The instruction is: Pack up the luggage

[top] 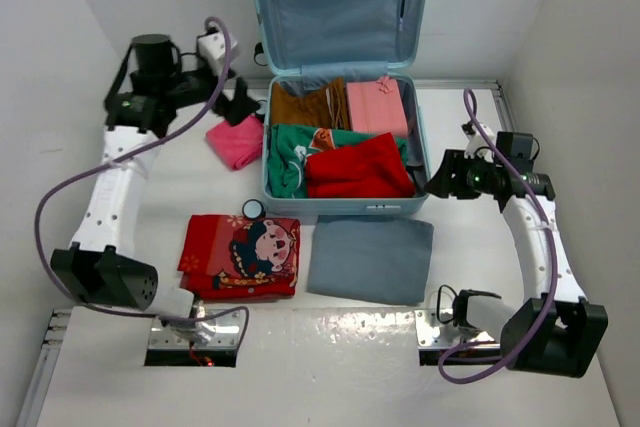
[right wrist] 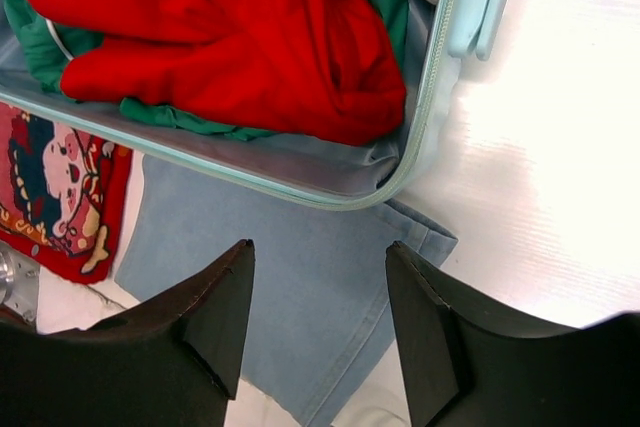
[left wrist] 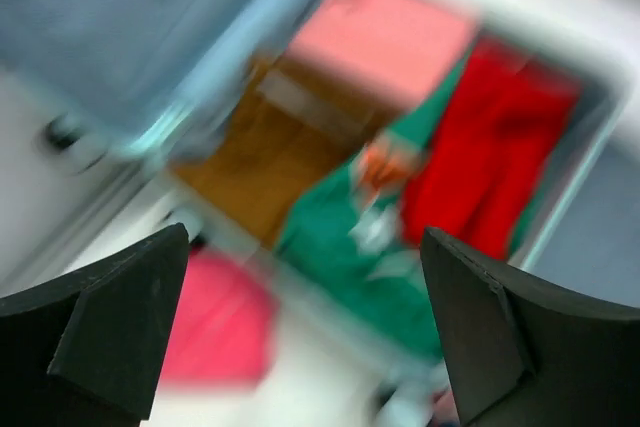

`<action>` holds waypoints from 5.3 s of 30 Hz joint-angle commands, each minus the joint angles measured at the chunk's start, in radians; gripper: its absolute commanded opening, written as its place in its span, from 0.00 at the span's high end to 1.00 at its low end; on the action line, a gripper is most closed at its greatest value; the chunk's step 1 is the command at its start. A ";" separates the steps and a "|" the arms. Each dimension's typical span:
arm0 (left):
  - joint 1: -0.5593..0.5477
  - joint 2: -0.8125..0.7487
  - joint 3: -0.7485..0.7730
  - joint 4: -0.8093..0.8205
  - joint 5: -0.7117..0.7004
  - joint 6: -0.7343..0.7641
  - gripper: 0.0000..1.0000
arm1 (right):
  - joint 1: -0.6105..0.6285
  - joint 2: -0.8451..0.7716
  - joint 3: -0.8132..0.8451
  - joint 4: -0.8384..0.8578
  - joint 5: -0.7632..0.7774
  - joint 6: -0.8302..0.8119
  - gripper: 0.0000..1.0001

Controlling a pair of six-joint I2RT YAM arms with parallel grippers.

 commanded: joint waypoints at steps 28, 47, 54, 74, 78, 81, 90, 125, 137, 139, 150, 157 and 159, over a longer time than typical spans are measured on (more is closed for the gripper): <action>0.229 0.525 -0.347 -0.689 0.054 1.362 0.01 | 0.086 0.071 0.106 -0.045 0.123 -0.013 0.42; 0.124 0.254 -0.693 -0.607 -0.045 1.375 0.65 | 0.100 0.130 0.186 -0.062 0.120 -0.048 0.46; 0.070 -0.016 -0.572 -0.706 0.163 1.435 1.00 | 0.101 0.097 0.144 -0.057 0.112 -0.068 0.48; -0.450 0.097 -0.141 0.042 0.243 0.817 1.00 | 0.103 0.064 0.107 -0.051 0.109 -0.047 0.48; -0.461 0.334 0.046 0.259 0.084 0.157 1.00 | 0.101 0.041 0.103 -0.057 0.120 -0.041 0.48; -0.384 0.463 0.250 0.268 -0.042 -0.207 1.00 | 0.100 0.019 0.081 -0.053 0.132 -0.037 0.48; -0.050 0.507 0.020 0.528 -0.275 -0.815 1.00 | 0.101 0.007 0.049 -0.033 0.124 -0.025 0.48; -0.254 0.726 0.153 -0.190 -0.739 -0.205 0.49 | 0.101 0.082 0.117 -0.008 0.109 -0.004 0.48; -0.101 0.369 0.194 0.138 -0.392 -0.194 0.11 | 0.118 0.103 0.143 0.026 0.103 0.018 0.45; -0.053 0.334 0.183 0.185 -0.422 -0.256 0.10 | 0.120 0.097 0.144 0.029 0.106 0.021 0.45; 0.110 0.619 0.238 -0.161 -0.620 -0.139 0.09 | 0.120 0.119 0.170 0.001 0.115 0.004 0.44; 0.101 0.753 0.264 -0.225 -0.706 -0.151 0.02 | 0.118 0.123 0.187 -0.021 0.134 -0.010 0.44; 0.090 0.813 0.296 -0.297 -0.764 -0.152 0.01 | 0.118 0.123 0.186 -0.022 0.137 -0.010 0.44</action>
